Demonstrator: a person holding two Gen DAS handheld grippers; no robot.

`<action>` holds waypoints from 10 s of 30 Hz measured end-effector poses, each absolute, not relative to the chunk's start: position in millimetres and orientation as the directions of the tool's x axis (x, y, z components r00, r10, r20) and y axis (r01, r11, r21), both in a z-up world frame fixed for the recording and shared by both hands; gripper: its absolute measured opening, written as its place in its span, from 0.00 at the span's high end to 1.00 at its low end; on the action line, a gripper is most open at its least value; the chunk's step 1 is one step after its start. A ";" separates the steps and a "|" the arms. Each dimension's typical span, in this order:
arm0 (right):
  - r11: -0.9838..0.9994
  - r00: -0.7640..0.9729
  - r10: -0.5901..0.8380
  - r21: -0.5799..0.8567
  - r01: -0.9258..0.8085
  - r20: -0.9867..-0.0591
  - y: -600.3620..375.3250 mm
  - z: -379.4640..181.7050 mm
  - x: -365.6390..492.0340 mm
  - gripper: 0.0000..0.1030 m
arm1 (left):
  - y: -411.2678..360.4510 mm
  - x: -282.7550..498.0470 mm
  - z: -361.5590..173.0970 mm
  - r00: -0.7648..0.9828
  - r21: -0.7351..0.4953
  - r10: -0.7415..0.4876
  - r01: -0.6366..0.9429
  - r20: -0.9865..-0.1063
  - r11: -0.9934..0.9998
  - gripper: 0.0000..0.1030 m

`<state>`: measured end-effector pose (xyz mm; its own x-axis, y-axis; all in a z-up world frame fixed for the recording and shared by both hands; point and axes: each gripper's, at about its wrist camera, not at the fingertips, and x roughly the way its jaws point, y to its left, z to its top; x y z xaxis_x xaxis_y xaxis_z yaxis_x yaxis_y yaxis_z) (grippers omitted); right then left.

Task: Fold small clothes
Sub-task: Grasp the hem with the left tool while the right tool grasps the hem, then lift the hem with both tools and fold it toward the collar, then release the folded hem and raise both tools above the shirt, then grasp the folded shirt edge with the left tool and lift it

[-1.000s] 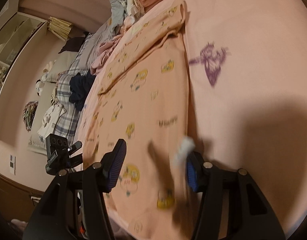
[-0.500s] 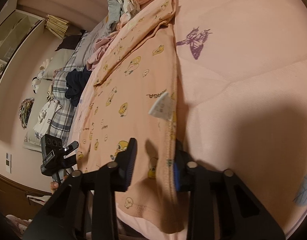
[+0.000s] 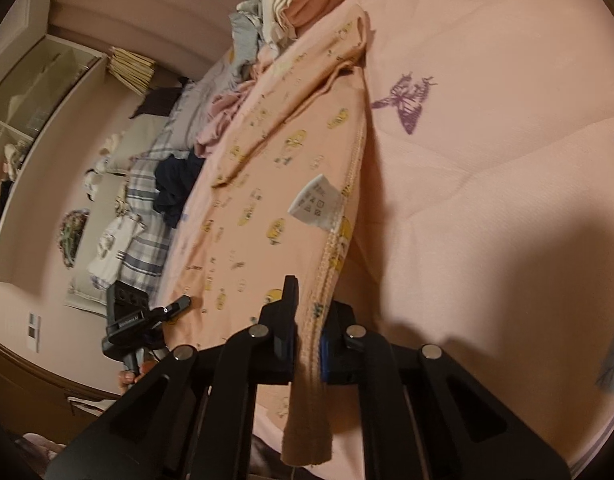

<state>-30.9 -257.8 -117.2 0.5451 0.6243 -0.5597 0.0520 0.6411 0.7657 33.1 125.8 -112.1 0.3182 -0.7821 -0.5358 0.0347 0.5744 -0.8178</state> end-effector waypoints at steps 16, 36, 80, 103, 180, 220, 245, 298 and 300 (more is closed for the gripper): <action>0.564 0.696 0.634 0.817 -0.117 -0.338 -255.1 -57.7 -31.5 0.94 | 124.8 37.3 -43.6 0.458 -0.850 -0.834 0.264 -0.306 0.457 1.00; 0.566 0.705 0.636 0.811 -0.149 -0.314 -257.1 -47.6 -57.9 0.96 | 127.5 6.5 -27.8 0.467 -0.839 -0.845 0.323 -0.261 0.438 1.00; 0.550 0.714 0.538 0.828 0.106 -0.448 -307.9 -65.9 135.9 0.93 | 132.6 197.6 -66.1 0.471 -0.821 -0.731 0.024 -0.494 0.570 1.00; 0.599 0.701 0.429 0.760 0.252 -0.570 -339.4 -72.9 165.5 0.56 | 161.9 232.5 -77.4 0.486 -0.666 -0.547 -0.103 -0.682 0.739 1.00; 0.900 0.592 0.434 0.360 -0.247 -0.679 -211.4 -51.1 64.2 0.74 | 48.1 219.7 -88.8 0.389 -0.395 -0.472 0.263 -0.791 0.880 1.00; 0.965 0.598 0.200 0.261 0.016 -0.776 -254.7 -76.5 25.2 0.58 | 123.6 99.6 -86.6 0.451 -0.410 -0.422 0.131 -0.786 0.903 0.49; 0.907 0.569 0.400 0.398 -0.136 -0.719 -190.3 -71.9 80.8 0.51 | 115.2 224.0 -117.3 0.337 -0.788 -0.741 -0.007 -0.581 0.615 0.33; 0.795 0.536 0.526 0.606 -0.033 -0.660 -172.5 -99.7 141.1 0.78 | 30.2 212.9 -42.4 0.404 -0.397 -0.422 0.149 -0.812 0.906 0.86; 0.777 0.559 0.529 0.630 -0.016 -0.638 -183.3 -96.6 138.0 0.78 | 15.9 210.6 -36.1 0.402 -0.383 -0.419 0.171 -0.814 0.908 0.86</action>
